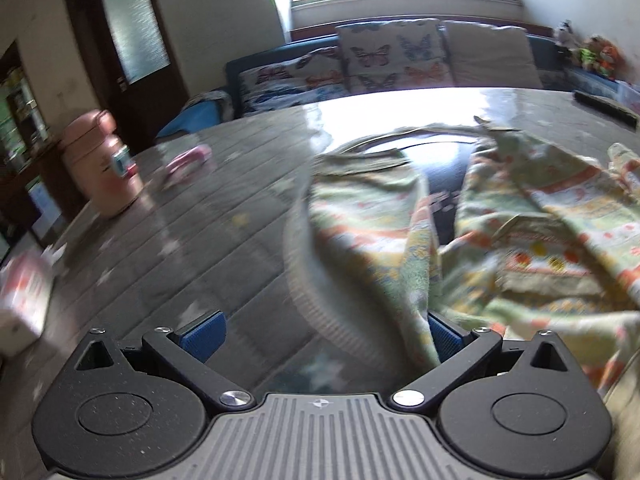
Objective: Fold clothes
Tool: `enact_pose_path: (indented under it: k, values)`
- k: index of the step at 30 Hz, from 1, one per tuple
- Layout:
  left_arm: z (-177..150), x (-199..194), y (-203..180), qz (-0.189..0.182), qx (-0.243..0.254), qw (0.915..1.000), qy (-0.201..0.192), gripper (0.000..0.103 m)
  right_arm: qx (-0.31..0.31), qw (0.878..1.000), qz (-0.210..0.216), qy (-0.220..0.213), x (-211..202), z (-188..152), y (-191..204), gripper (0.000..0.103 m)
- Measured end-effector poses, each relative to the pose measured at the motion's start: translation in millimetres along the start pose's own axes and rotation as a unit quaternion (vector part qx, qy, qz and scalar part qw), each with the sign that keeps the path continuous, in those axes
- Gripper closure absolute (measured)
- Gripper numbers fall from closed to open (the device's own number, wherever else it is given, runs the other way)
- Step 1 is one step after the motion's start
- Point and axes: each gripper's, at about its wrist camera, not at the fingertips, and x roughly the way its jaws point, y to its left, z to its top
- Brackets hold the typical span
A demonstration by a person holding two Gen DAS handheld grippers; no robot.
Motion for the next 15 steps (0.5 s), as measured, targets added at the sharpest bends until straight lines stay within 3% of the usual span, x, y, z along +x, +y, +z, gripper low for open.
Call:
enact_pose_path:
  k: [4, 8, 15]
  values:
    - [-8.9, -9.4, 11.1, -0.002, -0.021, 0.9998, 0.005, 0.000, -0.002, 1.000, -0.020, -0.014, 0.2, 15.6, -10.3, 0.000]
    - [-5.6, -12.2, 7.4, 0.001, -0.016, 0.9999, 0.002, 0.000, 0.048, 0.997, -0.055, -0.027, 12.6, 40.2, -38.3, 0.000]
    - [16.0, 0.7, -5.9, 0.008, 0.010, 0.9997, -0.020, 0.000, 0.057, 0.994, -0.093, -0.001, 63.1, 68.5, -48.0, 0.000]
